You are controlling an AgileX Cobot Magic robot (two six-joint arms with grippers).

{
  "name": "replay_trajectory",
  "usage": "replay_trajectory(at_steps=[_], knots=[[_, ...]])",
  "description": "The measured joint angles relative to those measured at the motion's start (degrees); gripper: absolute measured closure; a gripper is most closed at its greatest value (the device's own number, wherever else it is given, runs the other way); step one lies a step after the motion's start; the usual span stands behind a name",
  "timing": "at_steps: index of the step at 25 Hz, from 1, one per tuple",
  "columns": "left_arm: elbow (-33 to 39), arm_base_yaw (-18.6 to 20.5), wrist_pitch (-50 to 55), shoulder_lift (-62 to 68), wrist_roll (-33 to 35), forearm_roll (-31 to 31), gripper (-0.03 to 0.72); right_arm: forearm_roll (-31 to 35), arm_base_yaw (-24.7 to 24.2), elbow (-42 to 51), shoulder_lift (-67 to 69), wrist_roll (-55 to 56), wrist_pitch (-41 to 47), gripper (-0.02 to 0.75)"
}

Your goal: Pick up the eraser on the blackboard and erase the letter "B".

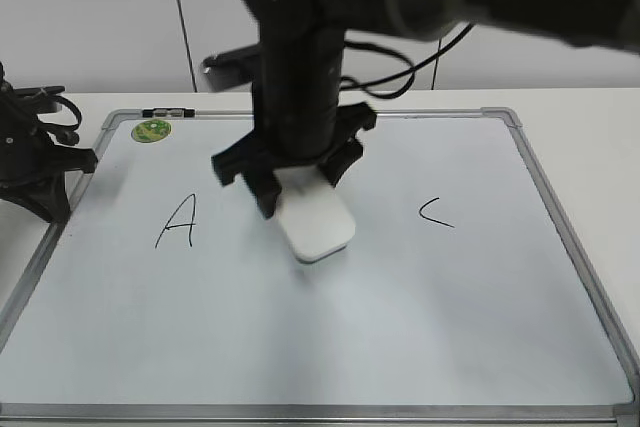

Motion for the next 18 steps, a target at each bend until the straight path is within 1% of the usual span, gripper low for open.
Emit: replay_trajectory(at_steps=[2, 5, 8, 12, 18], knots=[[0.0, 0.0, 0.0, 0.0, 0.0, 0.0, 0.633, -0.5, -2.7, -0.2, -1.8, 0.4, 0.0, 0.213], [0.0, 0.0, 0.0, 0.0, 0.0, 0.0, 0.633, -0.7, -8.7, 0.3, -3.5, 0.7, 0.0, 0.213], [0.0, 0.0, 0.0, 0.0, 0.0, 0.0, 0.633, -1.1, -14.2, 2.8, -5.0, 0.8, 0.0, 0.213], [0.0, 0.0, 0.0, 0.0, 0.0, 0.0, 0.633, -1.4, -20.5, 9.2, -6.9, 0.9, 0.1, 0.213], [0.0, 0.1, 0.0, 0.0, 0.0, 0.0, 0.633, -1.4, -27.1, 17.4, -7.6, 0.9, 0.0, 0.213]])
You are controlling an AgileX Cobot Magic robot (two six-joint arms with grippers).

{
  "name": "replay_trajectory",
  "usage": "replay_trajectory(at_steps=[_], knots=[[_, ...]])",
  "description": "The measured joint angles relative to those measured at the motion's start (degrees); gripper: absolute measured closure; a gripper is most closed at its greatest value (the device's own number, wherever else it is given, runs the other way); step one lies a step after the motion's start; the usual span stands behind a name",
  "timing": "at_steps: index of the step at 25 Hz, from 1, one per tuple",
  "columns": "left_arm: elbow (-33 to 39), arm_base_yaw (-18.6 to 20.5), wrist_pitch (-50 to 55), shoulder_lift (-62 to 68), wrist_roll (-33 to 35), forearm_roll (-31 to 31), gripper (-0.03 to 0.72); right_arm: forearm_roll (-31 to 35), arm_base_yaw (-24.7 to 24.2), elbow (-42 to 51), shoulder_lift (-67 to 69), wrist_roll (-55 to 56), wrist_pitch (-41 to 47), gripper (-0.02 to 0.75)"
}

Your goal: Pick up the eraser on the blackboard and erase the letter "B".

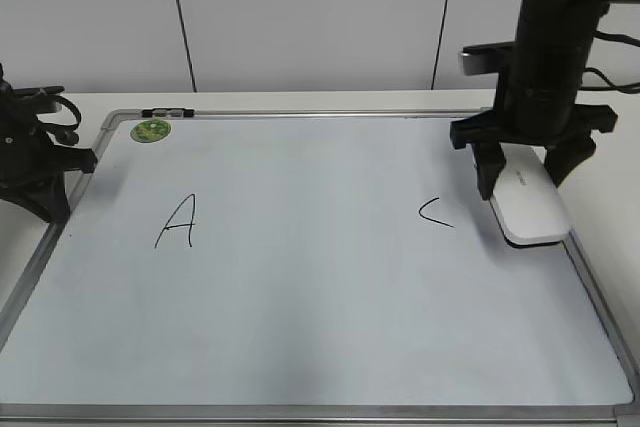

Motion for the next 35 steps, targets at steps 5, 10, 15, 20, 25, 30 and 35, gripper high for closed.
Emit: replay_trajectory(at_steps=[5, 10, 15, 20, 25, 30, 35], knots=[[0.0, 0.0, 0.0, 0.0, 0.0, -0.1, 0.633, 1.0, -4.7, 1.6, 0.0, -1.6, -0.1, 0.213], [0.0, 0.0, 0.0, 0.0, 0.0, -0.1, 0.633, 7.5, -10.1, 1.6, 0.0, -7.7, -0.4, 0.214], [0.0, 0.0, 0.0, 0.0, 0.0, -0.1, 0.633, 11.1, -12.8, 1.6, 1.1, -11.8, -0.4, 0.214], [0.0, 0.0, 0.0, 0.0, 0.0, -0.1, 0.633, 11.8, -13.0, 1.1, 3.5, -13.1, -0.5, 0.214], [0.0, 0.0, 0.0, 0.0, 0.0, -0.1, 0.633, 11.9, -13.0, -0.4, 4.7, -13.1, -0.6, 0.214], [0.0, 0.0, 0.0, 0.0, 0.0, -0.1, 0.633, 12.0, -13.0, -2.2, 4.7, -13.2, -0.6, 0.214], [0.0, 0.0, 0.0, 0.0, 0.0, -0.1, 0.633, 12.0, -13.0, -2.3, 4.7, -13.2, -0.6, 0.214]])
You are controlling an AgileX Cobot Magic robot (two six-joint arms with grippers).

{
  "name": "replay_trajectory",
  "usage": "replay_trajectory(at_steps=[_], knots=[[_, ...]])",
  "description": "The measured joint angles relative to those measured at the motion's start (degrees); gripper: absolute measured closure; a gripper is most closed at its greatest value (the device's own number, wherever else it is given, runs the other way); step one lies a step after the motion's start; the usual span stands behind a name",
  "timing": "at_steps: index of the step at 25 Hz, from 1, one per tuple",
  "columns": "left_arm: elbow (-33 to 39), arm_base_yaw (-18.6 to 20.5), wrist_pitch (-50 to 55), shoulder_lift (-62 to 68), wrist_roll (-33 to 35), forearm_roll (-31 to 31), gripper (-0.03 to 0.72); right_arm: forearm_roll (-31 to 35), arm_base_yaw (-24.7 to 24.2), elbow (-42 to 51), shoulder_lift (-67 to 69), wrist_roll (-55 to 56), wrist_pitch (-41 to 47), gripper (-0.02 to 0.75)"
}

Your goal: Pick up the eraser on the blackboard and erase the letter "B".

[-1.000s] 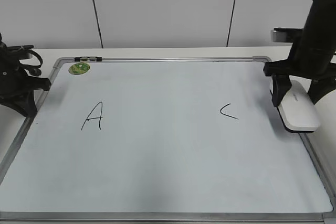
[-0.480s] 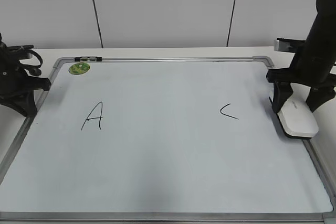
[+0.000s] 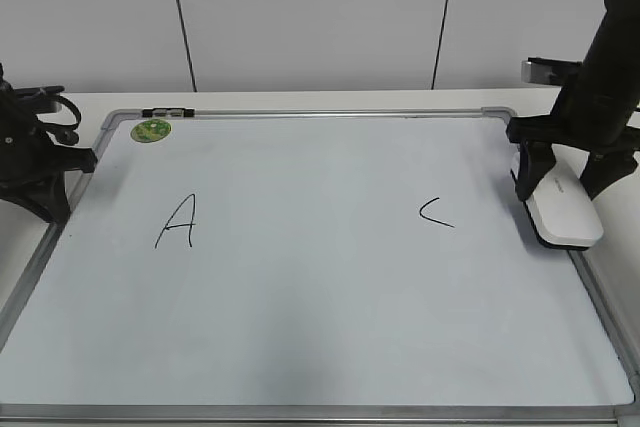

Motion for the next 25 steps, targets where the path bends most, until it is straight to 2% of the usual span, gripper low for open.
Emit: replay_trajectory(at_steps=[25], knots=[[0.0, 0.0, 0.0, 0.0, 0.0, 0.0, 0.633, 0.3, 0.0, -0.2, 4.2, -0.1, -1.0, 0.21]])
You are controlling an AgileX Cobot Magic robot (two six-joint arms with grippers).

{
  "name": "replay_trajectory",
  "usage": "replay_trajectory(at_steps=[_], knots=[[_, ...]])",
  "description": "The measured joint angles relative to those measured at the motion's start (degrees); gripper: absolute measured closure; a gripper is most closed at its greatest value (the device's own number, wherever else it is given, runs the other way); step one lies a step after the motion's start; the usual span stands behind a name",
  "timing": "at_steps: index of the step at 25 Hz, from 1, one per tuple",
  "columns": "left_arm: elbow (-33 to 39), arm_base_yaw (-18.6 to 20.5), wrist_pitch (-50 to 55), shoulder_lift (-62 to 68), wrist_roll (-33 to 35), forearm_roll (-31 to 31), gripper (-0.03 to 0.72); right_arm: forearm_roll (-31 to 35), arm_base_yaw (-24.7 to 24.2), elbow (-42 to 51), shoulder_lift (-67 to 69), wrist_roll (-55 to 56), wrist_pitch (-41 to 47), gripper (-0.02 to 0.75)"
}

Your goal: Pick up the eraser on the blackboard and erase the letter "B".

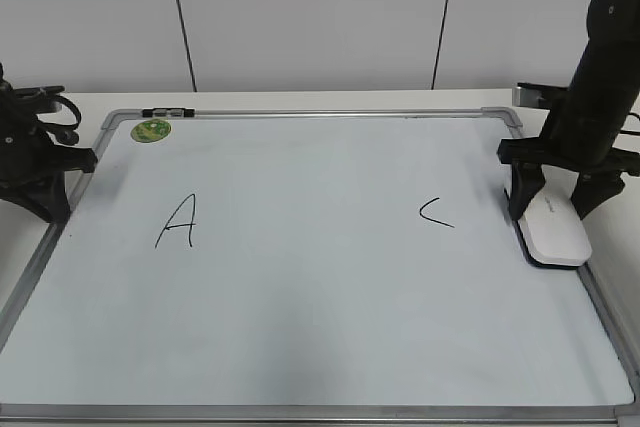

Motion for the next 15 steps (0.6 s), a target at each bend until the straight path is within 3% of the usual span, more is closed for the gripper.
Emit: replay_trajectory(at_steps=[10, 12, 15], knots=[[0.0, 0.0, 0.1, 0.0, 0.0, -0.1, 0.619, 0.3, 0.0, -1.2, 0.7, 0.6, 0.4, 0.095], [0.0, 0.0, 0.1, -0.3, 0.0, -0.1, 0.572, 0.1, 0.0, -2.6, 0.7, 0.8, 0.4, 0.093], [0.0, 0.0, 0.1, -0.6, 0.0, -0.5, 0.433, -0.3, 0.0, -4.6, 0.2, 1.5, 0.5, 0.091]])
